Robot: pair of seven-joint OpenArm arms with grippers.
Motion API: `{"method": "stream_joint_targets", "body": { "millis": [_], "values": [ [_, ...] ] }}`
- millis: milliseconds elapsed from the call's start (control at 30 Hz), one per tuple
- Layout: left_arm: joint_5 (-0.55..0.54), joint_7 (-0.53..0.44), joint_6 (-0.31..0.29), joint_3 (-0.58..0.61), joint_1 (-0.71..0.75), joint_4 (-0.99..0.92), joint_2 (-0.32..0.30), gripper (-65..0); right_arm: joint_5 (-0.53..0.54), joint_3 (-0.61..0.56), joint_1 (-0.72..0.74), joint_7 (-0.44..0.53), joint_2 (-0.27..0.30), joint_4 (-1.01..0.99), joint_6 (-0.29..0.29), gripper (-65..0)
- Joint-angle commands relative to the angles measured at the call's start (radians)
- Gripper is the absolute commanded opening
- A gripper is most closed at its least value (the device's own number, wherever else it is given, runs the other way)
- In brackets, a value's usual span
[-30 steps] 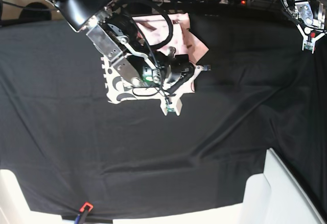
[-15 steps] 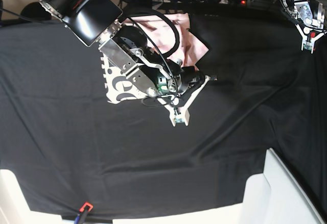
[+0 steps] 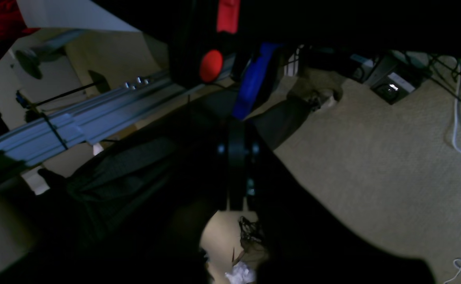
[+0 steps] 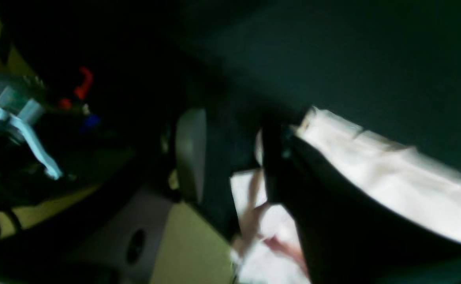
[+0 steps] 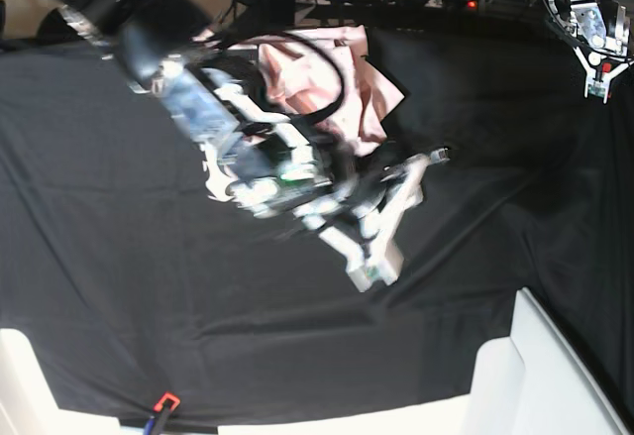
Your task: Fold the T-shirt properly
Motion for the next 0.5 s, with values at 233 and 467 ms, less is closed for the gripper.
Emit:
{"method": "stream_joint_targets", "body": {
  "millis": [233, 467],
  "values": [
    [0.015, -0.106, 0.006, -0.004, 0.000, 0.024, 0.010, -65.0, -0.005, 0.269, -0.274, -0.053, 0.166, 0.176, -0.100, -53.1],
    [-0.074, -0.272, 0.006, 0.036, -0.026, 0.021, 0.061, -65.0, -0.006, 0.266, -0.424, 0.066, 0.266, 0.245, -0.102, -53.4]
  ]
}}
